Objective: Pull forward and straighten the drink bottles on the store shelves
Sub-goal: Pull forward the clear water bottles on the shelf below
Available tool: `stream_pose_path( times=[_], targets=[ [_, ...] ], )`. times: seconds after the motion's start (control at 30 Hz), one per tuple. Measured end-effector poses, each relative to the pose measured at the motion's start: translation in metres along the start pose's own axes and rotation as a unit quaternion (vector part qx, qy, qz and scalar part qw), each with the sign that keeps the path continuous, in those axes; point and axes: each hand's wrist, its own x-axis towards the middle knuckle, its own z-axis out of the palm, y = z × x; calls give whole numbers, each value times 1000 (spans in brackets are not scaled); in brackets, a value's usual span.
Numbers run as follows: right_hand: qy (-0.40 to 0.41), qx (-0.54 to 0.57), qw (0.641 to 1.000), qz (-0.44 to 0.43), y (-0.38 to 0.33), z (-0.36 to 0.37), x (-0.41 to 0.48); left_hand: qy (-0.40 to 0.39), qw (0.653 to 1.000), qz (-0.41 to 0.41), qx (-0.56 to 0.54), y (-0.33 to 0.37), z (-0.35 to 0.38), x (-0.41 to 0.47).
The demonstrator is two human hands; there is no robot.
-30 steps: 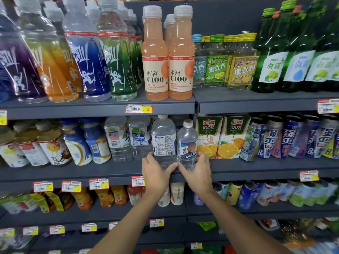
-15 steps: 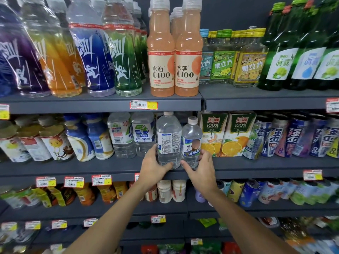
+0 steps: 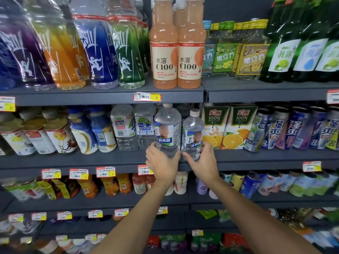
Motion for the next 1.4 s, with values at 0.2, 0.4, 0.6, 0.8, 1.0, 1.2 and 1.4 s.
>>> stream_pose_path(
  times=[0.2,0.4,0.6,0.8,1.0,1.2,1.4],
  targets=[
    [-10,-15,1000,-6,-1,-4,0,-94,991,50,-81,-25,-16,16],
    [-36,-9,999,11,0,-6,3,-45,998,46,-20,-13,-7,2],
    [-141,-27,989,-29,19,-29,22,-159,982,96,-23,-34,-24,26],
    [-156,-98,980,-69,14,-28,30,-249,958,144,-19,-32,-31,48],
    [-146,-136,976,-82,12,-24,31,-247,956,157,17,-35,-29,55],
    [-168,-244,947,-123,9,-31,36,-260,951,166,28,-35,-29,61],
    [-183,-252,941,-131,8,-33,40,-257,952,162,18,-39,-28,63]
  ],
)
